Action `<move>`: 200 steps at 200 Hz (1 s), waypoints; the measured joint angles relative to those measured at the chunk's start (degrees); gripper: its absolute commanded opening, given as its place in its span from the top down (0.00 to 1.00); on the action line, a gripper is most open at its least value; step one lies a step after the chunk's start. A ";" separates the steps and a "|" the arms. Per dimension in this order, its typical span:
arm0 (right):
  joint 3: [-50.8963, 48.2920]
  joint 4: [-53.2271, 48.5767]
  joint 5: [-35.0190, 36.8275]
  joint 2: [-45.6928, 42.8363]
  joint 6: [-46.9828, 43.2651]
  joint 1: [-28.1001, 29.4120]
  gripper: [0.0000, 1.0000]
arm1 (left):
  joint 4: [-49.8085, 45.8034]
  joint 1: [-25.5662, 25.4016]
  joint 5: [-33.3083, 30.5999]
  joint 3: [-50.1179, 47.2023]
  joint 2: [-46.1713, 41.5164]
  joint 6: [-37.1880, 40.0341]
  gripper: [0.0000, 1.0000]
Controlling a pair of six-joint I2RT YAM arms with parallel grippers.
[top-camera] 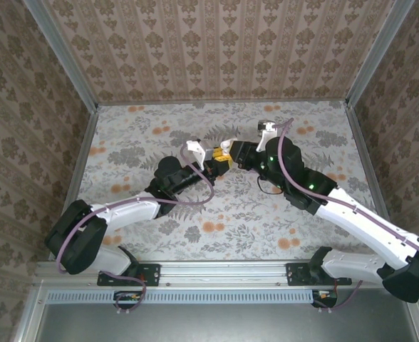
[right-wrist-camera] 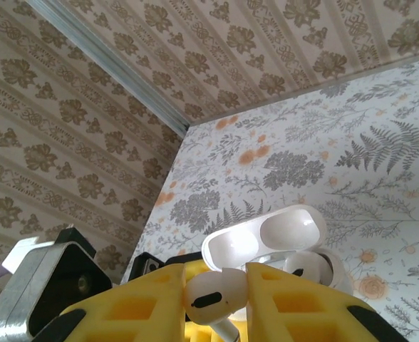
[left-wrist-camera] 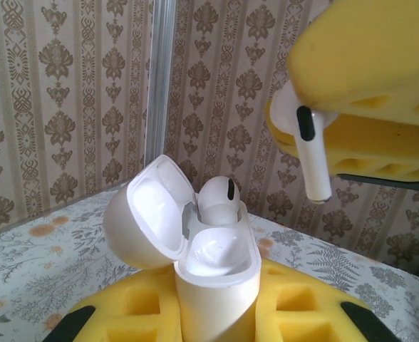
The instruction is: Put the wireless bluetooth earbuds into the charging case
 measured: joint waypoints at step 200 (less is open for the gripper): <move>2.89 -2.73 4.31 5.81 -3.21 1.97 0.73 | -1.75 -0.74 -0.17 0.76 0.00 1.09 0.83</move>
